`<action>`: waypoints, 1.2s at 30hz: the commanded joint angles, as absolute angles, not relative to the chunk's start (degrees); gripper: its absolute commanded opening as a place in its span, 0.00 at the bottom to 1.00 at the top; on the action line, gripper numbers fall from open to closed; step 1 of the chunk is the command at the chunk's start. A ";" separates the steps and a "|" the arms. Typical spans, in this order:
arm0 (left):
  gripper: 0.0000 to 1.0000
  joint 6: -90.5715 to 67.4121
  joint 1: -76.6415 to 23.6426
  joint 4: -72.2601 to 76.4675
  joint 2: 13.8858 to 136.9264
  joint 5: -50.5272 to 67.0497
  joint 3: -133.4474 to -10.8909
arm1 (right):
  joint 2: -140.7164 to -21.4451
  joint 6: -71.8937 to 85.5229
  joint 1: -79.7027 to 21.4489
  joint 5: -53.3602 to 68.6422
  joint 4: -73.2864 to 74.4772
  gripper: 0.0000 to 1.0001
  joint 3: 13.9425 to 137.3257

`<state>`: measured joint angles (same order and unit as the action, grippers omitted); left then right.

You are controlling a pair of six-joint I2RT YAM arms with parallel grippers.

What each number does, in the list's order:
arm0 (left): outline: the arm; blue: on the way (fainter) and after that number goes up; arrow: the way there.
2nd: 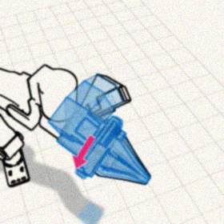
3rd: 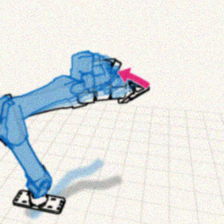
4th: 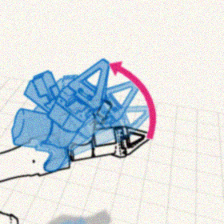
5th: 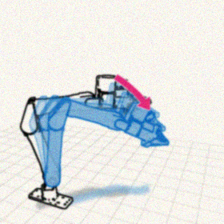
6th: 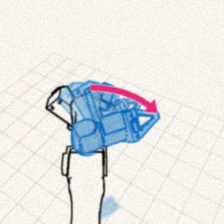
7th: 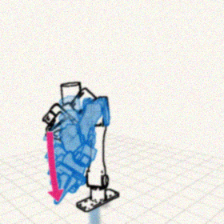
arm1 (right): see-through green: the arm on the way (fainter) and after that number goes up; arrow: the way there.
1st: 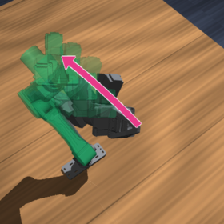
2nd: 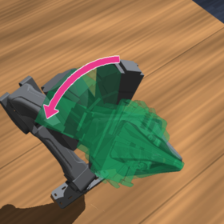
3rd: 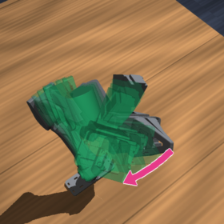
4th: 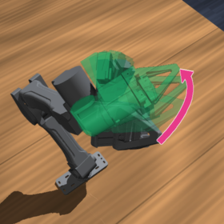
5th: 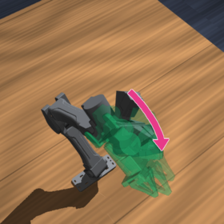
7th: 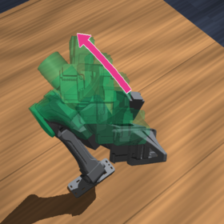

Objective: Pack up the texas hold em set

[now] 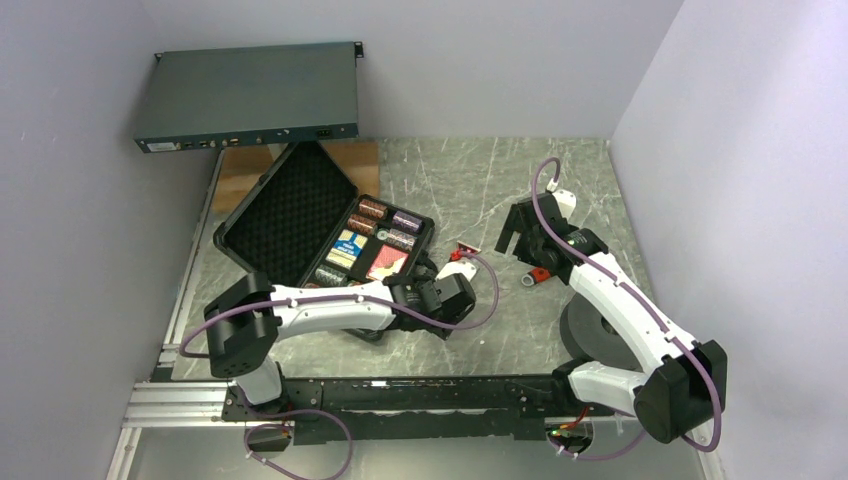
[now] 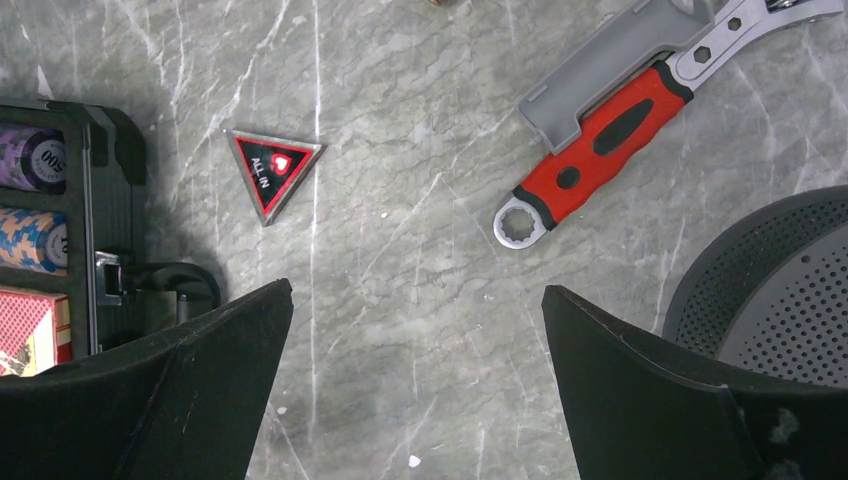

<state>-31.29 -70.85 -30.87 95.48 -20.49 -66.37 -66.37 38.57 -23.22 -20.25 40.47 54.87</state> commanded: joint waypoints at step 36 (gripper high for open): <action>0.43 -22.07 -34.42 -32.22 80.40 -19.29 -63.65 | -64.32 39.73 -23.11 -17.12 39.54 1.00 53.26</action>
